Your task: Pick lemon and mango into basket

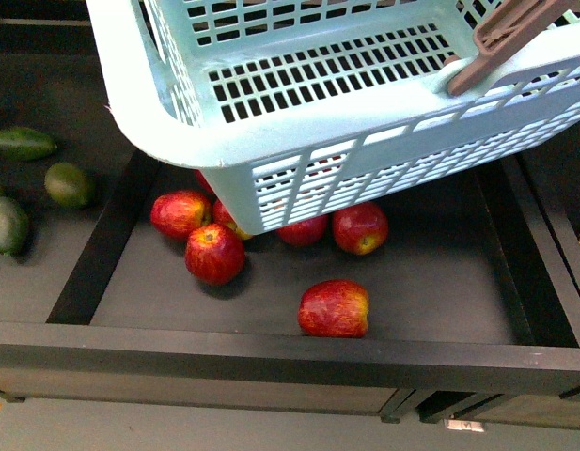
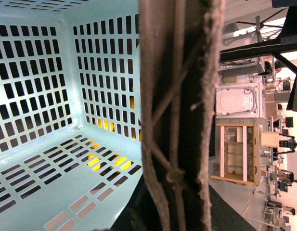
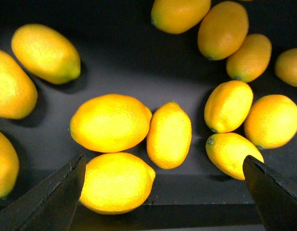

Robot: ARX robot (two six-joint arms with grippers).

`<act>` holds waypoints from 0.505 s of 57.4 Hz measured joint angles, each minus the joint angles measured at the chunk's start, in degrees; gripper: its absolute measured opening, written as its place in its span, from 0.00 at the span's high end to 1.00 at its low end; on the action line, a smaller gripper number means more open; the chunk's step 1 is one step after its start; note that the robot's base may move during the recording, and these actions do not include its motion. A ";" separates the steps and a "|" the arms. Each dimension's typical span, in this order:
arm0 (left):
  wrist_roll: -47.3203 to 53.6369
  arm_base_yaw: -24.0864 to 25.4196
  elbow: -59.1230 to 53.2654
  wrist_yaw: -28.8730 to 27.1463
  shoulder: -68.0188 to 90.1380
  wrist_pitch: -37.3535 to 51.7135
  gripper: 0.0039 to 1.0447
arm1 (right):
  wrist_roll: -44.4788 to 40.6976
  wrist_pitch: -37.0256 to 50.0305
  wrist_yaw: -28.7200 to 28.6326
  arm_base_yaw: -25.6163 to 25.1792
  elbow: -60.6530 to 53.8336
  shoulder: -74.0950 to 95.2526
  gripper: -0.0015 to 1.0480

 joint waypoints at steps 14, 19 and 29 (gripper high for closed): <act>0.00 0.00 0.00 0.02 0.00 0.00 0.95 | -12.11 -10.69 0.00 2.43 11.87 11.28 0.08; 0.02 0.00 0.00 -0.02 0.00 0.00 0.95 | -13.31 -12.20 -0.07 3.39 13.86 13.92 0.08; 0.00 0.00 0.00 0.09 0.00 0.00 0.95 | -13.60 -14.43 -0.04 4.52 18.27 18.05 0.08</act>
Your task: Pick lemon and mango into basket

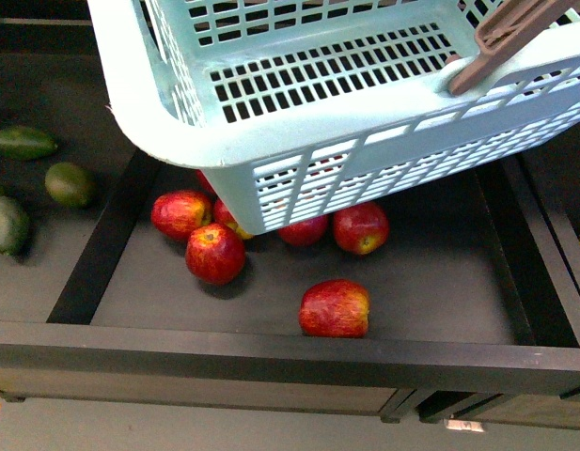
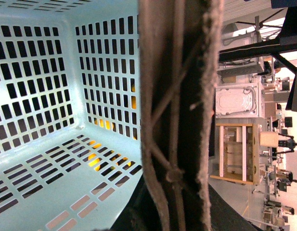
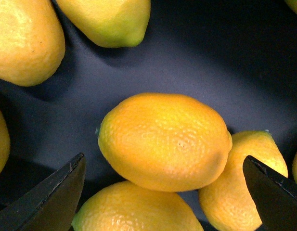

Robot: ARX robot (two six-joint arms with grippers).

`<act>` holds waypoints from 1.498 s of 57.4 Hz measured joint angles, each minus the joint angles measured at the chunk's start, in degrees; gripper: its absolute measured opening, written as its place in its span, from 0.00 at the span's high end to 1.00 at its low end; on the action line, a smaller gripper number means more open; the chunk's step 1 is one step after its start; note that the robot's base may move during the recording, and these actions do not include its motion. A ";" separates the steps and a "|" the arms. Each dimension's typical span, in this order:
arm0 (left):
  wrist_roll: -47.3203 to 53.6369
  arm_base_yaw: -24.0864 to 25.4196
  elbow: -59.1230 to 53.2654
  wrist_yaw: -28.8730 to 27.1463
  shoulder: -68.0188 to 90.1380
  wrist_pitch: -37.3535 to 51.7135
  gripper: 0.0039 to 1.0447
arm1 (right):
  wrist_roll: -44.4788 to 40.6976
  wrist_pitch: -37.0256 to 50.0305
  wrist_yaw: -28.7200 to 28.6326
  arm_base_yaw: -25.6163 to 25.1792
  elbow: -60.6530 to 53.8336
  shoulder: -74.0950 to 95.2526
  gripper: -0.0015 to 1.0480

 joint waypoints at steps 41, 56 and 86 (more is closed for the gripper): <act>0.00 0.00 0.00 -0.02 0.00 0.00 0.95 | 0.70 -4.76 2.40 1.70 10.19 7.50 0.08; 0.02 0.00 0.00 -0.04 0.00 0.00 0.95 | 2.05 -5.90 2.45 1.70 11.58 8.22 0.21; 0.00 0.00 0.00 -0.07 0.00 0.00 0.95 | 9.97 -5.35 -1.75 0.22 10.23 7.08 0.22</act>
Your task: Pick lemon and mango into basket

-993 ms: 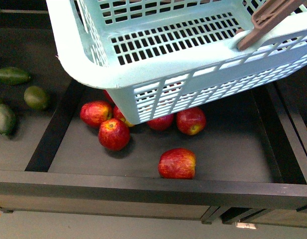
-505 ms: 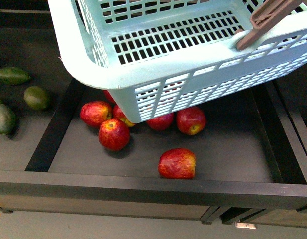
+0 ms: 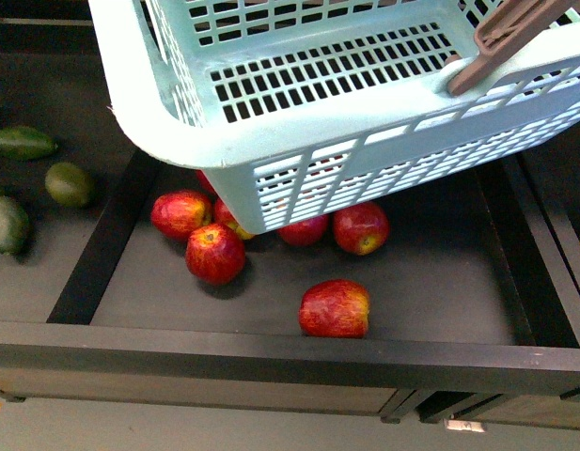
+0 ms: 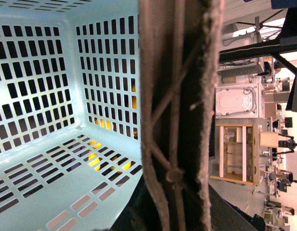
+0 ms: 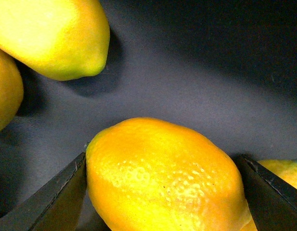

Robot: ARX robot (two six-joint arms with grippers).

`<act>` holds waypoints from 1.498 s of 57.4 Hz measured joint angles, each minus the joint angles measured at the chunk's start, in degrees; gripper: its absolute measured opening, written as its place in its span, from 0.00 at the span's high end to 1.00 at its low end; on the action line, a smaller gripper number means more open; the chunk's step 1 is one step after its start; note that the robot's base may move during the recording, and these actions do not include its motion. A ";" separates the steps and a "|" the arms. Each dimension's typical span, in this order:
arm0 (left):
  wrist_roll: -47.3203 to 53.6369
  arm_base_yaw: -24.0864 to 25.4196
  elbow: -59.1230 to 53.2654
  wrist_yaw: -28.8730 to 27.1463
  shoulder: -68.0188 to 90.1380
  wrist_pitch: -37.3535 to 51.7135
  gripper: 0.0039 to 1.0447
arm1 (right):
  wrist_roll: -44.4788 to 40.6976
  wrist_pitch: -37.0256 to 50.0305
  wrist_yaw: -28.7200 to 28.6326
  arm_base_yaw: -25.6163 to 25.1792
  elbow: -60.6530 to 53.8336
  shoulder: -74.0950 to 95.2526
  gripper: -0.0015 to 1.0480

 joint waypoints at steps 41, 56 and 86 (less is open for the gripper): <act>0.02 0.00 0.00 0.02 0.00 0.00 0.95 | 20.63 9.90 -28.68 -1.70 -24.48 -39.91 0.23; 0.02 0.00 0.00 0.00 0.00 0.00 0.95 | 40.19 22.18 -34.51 3.37 -34.01 -57.59 0.23; 0.00 0.00 0.00 0.09 0.00 0.00 0.95 | 52.33 23.39 -20.31 24.20 -39.80 -71.67 0.23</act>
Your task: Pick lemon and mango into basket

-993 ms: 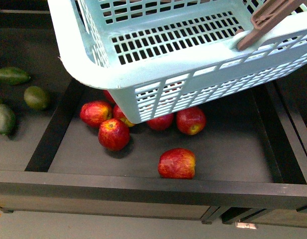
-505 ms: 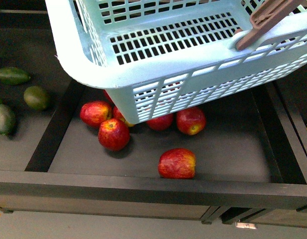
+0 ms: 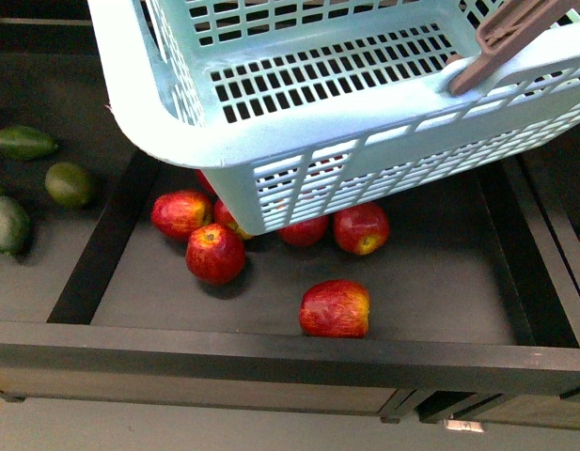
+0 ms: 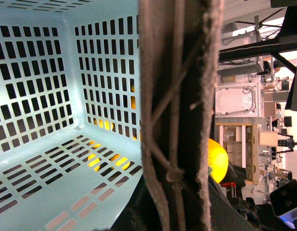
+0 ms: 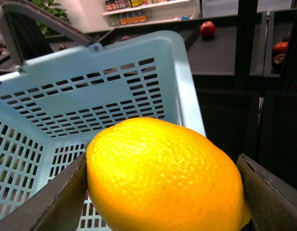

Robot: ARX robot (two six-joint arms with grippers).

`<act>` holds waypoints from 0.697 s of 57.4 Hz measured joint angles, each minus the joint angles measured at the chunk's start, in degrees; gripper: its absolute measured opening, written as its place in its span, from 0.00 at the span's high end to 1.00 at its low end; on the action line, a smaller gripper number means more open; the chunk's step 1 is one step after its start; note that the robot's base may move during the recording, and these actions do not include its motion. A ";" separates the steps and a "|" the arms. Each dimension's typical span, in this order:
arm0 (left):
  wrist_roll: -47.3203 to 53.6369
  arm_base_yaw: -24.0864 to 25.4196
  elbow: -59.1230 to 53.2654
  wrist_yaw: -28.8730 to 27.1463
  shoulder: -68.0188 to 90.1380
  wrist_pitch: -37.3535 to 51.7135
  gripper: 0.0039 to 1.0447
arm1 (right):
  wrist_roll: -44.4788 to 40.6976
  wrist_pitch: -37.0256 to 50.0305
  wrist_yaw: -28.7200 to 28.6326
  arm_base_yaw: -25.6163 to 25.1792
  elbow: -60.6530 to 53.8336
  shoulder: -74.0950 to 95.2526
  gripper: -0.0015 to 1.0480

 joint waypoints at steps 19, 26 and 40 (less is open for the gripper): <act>0.00 0.00 0.00 0.00 0.00 0.00 0.95 | -6.86 -4.02 14.43 14.01 8.13 6.40 0.23; 0.02 0.00 0.00 -0.13 0.00 0.00 0.95 | -9.18 -4.15 18.88 16.70 8.31 7.61 0.23; 0.00 0.00 0.00 -0.04 0.02 0.00 0.95 | -10.01 -0.74 26.84 17.92 9.09 12.20 0.09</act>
